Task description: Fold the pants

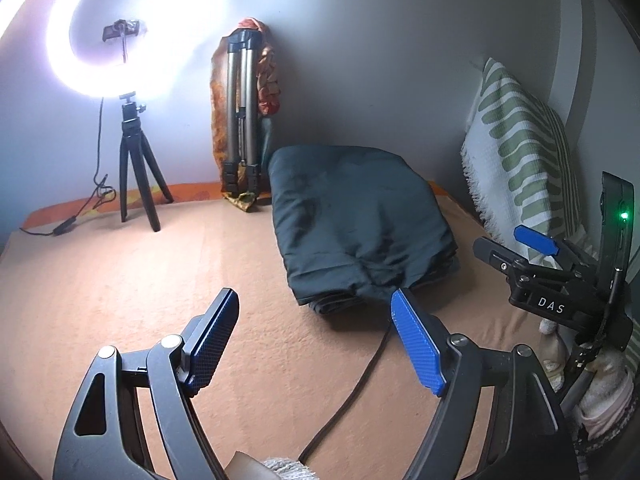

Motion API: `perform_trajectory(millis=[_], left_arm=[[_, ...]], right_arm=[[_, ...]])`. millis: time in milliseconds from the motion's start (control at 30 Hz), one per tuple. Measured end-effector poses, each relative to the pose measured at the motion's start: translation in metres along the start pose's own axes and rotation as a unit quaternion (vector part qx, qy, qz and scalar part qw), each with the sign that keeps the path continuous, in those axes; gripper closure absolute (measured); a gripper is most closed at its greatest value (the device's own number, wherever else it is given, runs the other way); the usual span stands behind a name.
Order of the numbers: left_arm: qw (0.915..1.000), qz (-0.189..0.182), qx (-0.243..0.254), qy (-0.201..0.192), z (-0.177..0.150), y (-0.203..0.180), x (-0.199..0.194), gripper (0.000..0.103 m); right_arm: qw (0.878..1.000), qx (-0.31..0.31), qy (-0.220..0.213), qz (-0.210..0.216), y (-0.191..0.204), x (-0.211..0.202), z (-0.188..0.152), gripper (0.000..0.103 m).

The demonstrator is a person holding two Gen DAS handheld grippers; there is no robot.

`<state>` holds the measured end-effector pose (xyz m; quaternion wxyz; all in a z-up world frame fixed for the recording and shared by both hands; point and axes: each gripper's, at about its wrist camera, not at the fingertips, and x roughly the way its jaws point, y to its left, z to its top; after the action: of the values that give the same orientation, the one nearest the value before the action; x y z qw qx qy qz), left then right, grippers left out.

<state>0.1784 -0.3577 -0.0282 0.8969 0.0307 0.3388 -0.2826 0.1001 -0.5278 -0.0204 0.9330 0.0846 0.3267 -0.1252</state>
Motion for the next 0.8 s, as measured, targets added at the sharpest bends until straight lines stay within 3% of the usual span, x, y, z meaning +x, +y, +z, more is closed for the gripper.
perform_trajectory(millis=[800], left_arm=[[0.9998, -0.004, 0.019, -0.004, -0.008, -0.020, -0.010, 0.023]], right_arm=[[1.000, -0.001, -0.003, -0.010, -0.007, -0.016, -0.010, 0.006]])
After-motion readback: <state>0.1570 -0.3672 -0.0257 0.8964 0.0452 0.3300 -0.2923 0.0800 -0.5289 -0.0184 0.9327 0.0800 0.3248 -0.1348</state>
